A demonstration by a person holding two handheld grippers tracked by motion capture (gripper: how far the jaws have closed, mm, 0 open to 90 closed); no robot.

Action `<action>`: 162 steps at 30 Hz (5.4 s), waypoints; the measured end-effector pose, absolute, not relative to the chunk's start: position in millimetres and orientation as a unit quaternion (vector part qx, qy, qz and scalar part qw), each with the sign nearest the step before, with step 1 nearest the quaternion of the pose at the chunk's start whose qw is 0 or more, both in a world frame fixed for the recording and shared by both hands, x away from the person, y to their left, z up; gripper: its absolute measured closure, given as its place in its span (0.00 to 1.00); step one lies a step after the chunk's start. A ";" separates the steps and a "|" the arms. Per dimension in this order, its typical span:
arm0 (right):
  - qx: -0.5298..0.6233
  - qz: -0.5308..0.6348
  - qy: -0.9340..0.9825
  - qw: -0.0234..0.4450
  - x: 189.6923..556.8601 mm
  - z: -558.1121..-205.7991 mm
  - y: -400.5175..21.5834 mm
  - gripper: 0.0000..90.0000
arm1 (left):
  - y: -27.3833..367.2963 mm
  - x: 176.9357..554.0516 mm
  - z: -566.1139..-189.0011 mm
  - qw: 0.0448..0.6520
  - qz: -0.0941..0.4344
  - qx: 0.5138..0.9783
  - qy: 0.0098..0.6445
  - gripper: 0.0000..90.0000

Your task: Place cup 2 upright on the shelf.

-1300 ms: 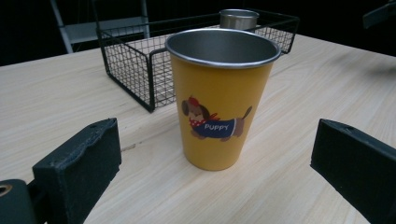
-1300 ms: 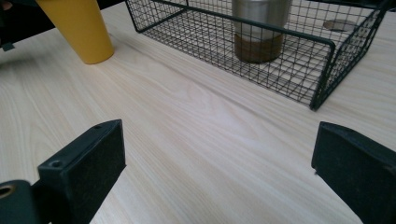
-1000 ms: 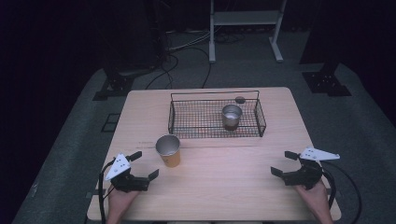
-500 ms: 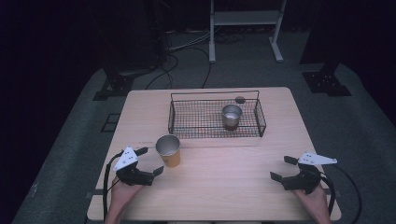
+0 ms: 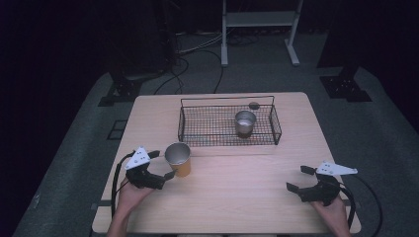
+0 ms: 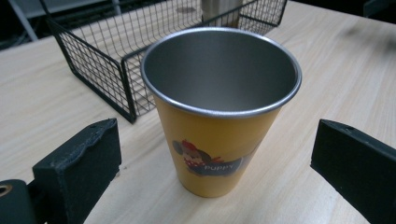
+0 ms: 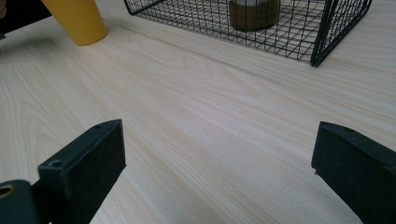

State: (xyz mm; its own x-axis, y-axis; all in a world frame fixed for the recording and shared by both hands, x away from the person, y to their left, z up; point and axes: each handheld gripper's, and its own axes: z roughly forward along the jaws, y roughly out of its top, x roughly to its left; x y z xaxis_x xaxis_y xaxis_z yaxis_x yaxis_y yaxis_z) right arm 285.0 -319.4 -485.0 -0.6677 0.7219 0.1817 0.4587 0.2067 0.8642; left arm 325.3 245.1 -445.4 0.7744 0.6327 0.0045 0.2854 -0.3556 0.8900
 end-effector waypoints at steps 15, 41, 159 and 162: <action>0.381 0.503 0.766 0.122 283.3 -485.4 -317.9 0.02 | 226.6 342.7 -451.0 0.468 0.145 0.825 0.280 0.01; 0.376 0.514 0.764 0.107 281.7 -485.7 -321.2 0.07 | 212.8 355.9 -444.4 0.460 0.150 0.832 0.272 0.06; 0.363 0.508 0.775 0.100 284.4 -486.6 -317.4 0.07 | 114.4 463.5 -293.9 0.435 0.149 0.866 0.196 0.15; 0.362 0.506 0.776 0.101 284.4 -486.8 -316.7 0.07 | 111.4 471.8 -296.1 0.429 0.148 0.868 0.200 0.15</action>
State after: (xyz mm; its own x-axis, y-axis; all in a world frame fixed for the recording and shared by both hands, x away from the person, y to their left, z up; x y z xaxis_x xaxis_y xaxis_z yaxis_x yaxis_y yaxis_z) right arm 284.4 -316.7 -486.8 -0.7179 0.6635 0.2105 0.4599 0.2251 0.8590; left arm 471.8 111.4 -296.1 0.8762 0.4745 0.0849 0.2208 -0.5516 0.8044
